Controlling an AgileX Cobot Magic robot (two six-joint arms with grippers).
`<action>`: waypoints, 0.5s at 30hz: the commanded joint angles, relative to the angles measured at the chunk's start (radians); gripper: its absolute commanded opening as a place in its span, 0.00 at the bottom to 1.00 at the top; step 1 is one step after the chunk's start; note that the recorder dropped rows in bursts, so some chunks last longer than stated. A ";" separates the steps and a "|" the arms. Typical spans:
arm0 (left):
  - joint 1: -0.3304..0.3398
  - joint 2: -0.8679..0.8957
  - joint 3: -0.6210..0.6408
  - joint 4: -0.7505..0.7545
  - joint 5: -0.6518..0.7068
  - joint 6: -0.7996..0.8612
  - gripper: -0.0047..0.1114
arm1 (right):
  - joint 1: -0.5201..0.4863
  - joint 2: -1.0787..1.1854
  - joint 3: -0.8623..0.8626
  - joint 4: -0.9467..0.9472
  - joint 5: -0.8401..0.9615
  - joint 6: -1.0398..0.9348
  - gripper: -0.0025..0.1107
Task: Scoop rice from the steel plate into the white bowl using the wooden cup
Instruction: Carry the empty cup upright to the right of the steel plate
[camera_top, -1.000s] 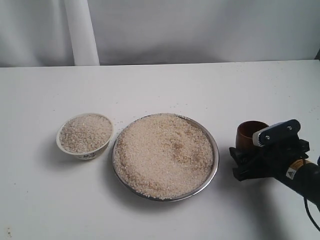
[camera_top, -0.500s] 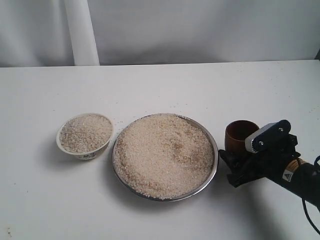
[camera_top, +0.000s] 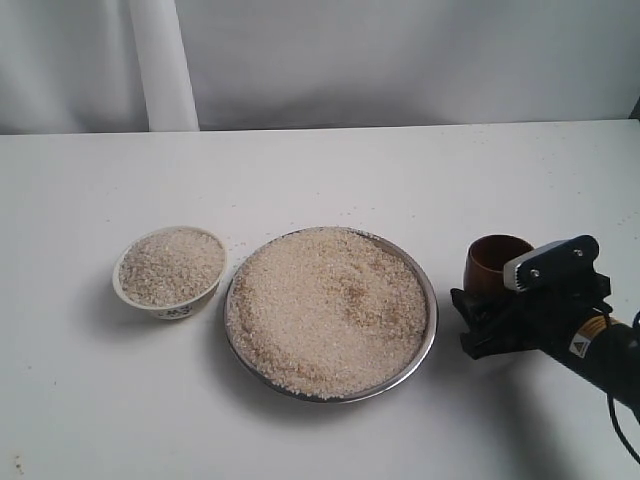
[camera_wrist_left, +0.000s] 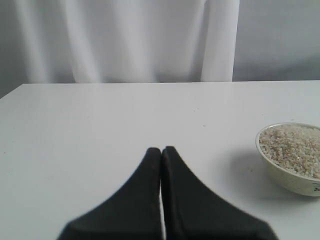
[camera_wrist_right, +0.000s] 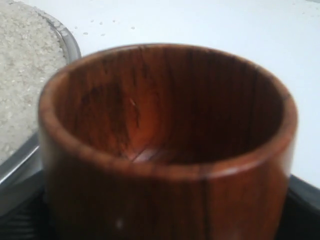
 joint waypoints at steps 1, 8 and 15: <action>-0.003 -0.003 0.002 0.000 -0.006 -0.004 0.04 | -0.001 0.001 -0.001 0.007 -0.009 0.007 0.66; -0.003 -0.003 0.002 0.000 -0.006 -0.004 0.04 | -0.001 0.001 -0.001 0.019 -0.009 0.015 0.70; -0.003 -0.003 0.002 0.000 -0.006 -0.004 0.04 | -0.001 0.001 -0.001 0.034 -0.013 0.019 0.72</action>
